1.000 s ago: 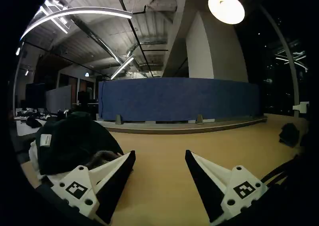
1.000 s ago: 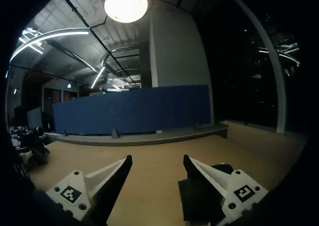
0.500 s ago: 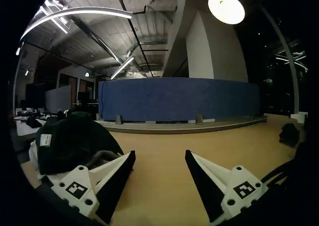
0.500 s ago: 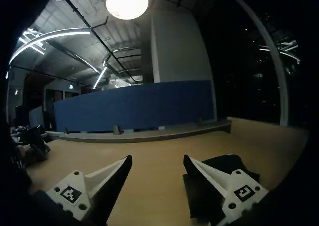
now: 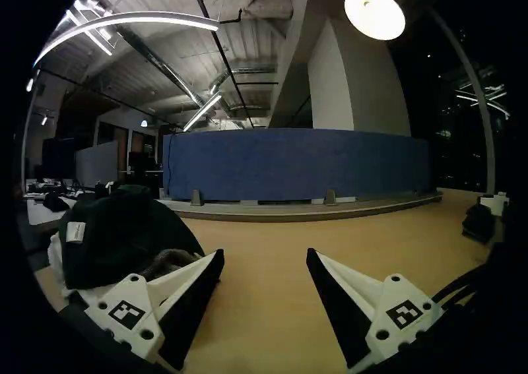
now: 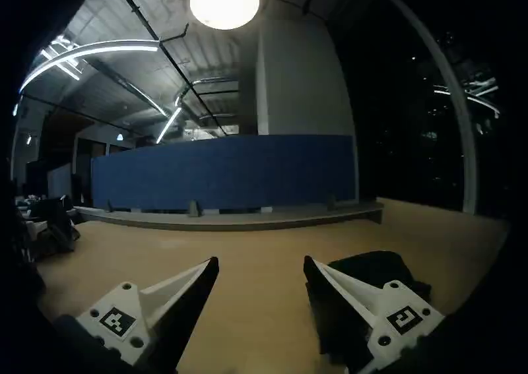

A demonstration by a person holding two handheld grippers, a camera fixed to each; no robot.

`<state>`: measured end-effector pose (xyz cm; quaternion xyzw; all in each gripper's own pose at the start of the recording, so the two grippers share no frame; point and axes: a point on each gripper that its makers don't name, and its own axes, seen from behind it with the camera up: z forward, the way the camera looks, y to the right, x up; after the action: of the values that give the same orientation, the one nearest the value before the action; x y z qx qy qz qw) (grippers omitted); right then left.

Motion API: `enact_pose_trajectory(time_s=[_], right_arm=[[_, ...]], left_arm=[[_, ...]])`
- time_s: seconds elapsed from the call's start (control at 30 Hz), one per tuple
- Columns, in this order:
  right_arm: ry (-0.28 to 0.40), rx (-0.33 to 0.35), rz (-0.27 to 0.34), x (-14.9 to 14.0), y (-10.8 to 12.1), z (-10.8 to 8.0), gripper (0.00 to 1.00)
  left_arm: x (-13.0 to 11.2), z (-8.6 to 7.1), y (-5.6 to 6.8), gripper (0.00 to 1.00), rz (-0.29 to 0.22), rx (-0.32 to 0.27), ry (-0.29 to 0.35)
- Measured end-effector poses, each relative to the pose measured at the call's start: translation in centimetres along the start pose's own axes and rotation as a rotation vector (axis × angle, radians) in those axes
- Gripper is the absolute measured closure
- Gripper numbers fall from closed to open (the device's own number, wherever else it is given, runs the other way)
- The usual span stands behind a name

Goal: Fold towel

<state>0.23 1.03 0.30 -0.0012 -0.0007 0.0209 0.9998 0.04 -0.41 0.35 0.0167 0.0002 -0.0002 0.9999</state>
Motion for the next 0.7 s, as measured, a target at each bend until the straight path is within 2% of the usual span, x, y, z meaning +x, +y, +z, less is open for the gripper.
enact_pose_trajectory(time_s=[0.3, 0.7], right_arm=[[0.002, 0.015, -0.044, -0.4, -1.3, -0.2, 0.00], [0.001, -0.004, -0.042, -0.3, -0.9, -0.1, 0.00]], left_arm=[[0.0, -0.1, 0.0, 0.08, 0.000, 0.000, 0.000], [0.0, -0.1, 0.0, 0.08, 0.000, 0.000, 0.000]])
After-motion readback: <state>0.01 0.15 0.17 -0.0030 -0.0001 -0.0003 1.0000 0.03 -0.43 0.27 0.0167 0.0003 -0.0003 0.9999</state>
